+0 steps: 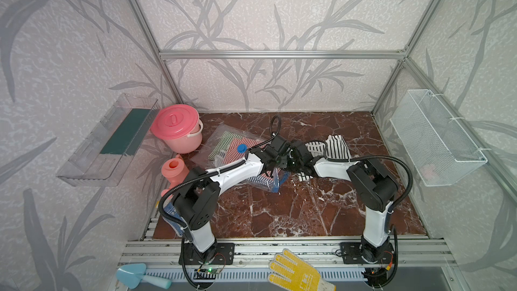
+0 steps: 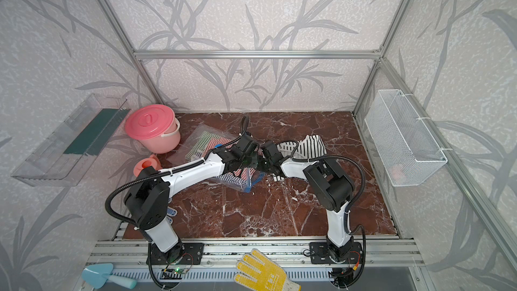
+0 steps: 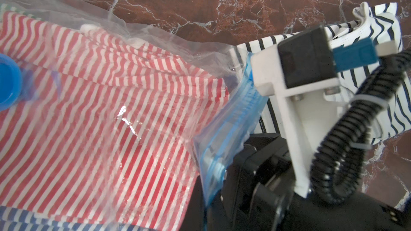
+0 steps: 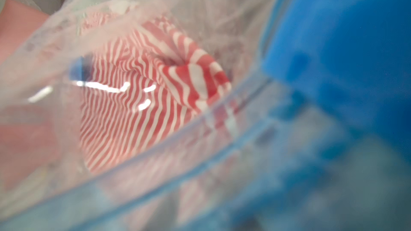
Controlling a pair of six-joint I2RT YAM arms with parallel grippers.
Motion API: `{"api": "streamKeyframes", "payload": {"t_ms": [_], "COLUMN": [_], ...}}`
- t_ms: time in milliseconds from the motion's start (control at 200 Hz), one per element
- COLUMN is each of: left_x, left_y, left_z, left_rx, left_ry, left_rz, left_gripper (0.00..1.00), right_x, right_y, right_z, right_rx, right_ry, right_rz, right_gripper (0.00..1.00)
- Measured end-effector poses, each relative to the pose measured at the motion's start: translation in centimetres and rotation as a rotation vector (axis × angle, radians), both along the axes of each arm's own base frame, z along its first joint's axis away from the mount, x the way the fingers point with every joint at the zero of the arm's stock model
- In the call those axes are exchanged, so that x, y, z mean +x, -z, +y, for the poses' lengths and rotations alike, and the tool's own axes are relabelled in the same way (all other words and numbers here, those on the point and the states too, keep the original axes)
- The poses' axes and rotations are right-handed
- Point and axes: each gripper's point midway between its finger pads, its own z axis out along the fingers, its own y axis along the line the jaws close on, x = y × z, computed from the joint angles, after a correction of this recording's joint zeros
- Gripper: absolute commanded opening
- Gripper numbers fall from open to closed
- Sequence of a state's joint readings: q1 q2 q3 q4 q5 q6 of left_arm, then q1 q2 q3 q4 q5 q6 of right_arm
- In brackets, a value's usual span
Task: Take the tank top out of the vacuum bag
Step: Take out the tank top from the vacuum bag.
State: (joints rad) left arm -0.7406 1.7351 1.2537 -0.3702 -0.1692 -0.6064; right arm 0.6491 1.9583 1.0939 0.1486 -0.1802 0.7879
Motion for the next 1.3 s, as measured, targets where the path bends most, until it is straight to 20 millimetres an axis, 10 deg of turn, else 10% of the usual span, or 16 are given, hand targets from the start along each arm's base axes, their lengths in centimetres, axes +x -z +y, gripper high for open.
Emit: {"api": "streamKeyframes", "payload": {"t_ms": [560, 1300], "left_x": [-0.1, 0.0], "left_y": [0.0, 0.0], "left_z": [-0.1, 0.0], "left_rx": [-0.006, -0.001], "left_ry": [0.005, 0.002], "left_rz": [0.006, 0.002], "left_gripper": [0.00, 0.00], "right_x": [0.7, 0.7], "right_y": [-0.6, -2.6], "right_z": [0.8, 1.1], "right_rx": [0.042, 0.074], "right_ry": [-0.006, -0.016], "right_rz": [-0.036, -0.062], "right_gripper": [0.16, 0.15]}}
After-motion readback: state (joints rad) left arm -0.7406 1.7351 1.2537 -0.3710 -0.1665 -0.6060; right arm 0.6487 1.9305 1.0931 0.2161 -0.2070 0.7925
